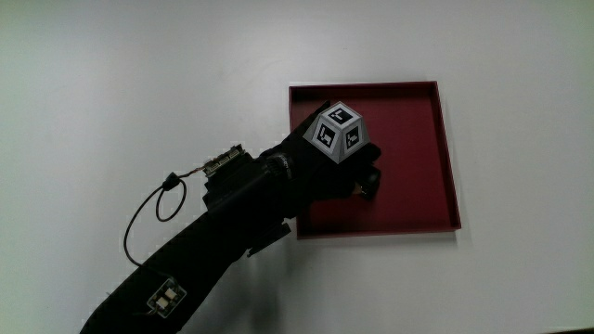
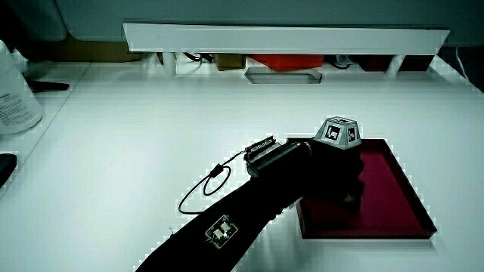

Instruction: Place stapper into plate

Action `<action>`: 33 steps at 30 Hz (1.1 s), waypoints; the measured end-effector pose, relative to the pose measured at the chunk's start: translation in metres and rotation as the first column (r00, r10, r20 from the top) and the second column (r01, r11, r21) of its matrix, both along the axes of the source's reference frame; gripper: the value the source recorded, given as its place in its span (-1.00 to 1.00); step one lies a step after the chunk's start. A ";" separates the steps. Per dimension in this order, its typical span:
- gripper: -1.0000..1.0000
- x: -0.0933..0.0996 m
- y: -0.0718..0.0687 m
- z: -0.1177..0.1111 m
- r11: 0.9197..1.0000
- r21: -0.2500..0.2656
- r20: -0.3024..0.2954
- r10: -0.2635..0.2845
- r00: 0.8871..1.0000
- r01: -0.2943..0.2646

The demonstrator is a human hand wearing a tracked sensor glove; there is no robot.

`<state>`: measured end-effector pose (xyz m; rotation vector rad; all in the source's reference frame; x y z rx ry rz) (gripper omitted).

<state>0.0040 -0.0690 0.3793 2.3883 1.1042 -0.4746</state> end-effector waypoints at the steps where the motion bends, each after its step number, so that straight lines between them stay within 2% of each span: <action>1: 0.00 0.004 0.000 0.012 0.999 0.024 -0.036 0.049 0.998 -0.048; 3: 0.00 0.009 0.005 0.003 1.000 -0.029 0.031 0.003 1.000 -0.002; 5: 0.00 0.013 0.007 0.012 0.999 -0.045 0.033 0.012 0.999 -0.010; 12: 0.00 0.026 0.012 0.047 0.995 -0.100 0.103 0.033 0.994 -0.022; 18: 0.00 0.033 0.011 0.068 0.990 -0.143 0.178 0.041 0.983 -0.016; 24: 0.00 0.036 0.010 0.075 0.986 -0.168 0.200 0.039 0.979 -0.005; 33: 0.00 0.035 0.010 0.078 0.986 -0.165 0.195 0.038 0.980 -0.006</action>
